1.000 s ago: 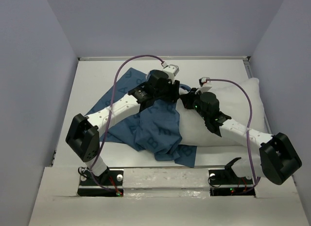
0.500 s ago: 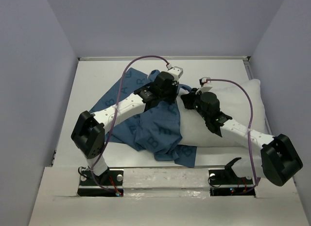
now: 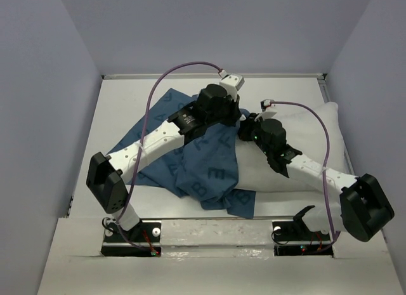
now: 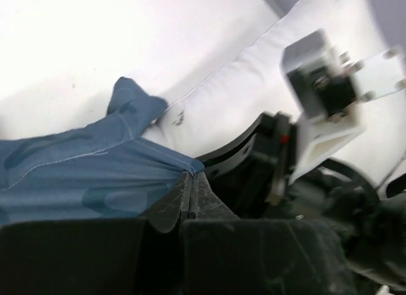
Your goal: Put the pillow into the pillowcase
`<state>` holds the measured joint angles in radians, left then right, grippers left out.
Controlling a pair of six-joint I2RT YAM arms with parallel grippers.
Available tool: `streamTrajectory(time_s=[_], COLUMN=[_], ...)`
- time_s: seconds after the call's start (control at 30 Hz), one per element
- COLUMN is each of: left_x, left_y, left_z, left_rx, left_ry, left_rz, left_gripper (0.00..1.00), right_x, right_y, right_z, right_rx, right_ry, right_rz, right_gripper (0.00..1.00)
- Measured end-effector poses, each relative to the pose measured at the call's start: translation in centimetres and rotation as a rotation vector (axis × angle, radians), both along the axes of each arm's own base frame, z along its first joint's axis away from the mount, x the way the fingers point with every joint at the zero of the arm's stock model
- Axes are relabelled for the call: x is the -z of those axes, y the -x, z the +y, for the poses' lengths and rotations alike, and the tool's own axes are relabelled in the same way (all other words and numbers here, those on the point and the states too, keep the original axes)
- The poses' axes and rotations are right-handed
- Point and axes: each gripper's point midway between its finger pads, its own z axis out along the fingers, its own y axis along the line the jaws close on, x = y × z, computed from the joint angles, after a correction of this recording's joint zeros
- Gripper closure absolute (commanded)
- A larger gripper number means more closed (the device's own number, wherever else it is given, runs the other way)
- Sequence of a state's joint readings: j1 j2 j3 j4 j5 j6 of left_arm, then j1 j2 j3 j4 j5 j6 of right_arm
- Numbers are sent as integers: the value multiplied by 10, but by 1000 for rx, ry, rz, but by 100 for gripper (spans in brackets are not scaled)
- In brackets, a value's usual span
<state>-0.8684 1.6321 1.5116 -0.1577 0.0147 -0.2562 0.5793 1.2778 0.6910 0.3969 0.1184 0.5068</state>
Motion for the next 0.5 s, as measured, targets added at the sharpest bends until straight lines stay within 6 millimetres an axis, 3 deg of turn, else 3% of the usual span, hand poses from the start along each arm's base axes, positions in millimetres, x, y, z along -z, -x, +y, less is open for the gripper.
streamTrajectory(time_s=[0.2,0.33,0.5], left_x=[-54,-68,-70], left_y=[-1,1,3], left_z=[-30,-54,-63], left_rx=[72,113,91], left_ry=[164,264,385], left_rz=[-2,27,72], left_gripper=[100,100,100], right_x=[-24,-41,-53], right_y=[7,5,-13], right_z=[28,39,37], right_rx=[-22,-4,70], right_ry=[-126,-207,-299], right_rz=[-46,-98,-175], right_gripper=[100,100,100])
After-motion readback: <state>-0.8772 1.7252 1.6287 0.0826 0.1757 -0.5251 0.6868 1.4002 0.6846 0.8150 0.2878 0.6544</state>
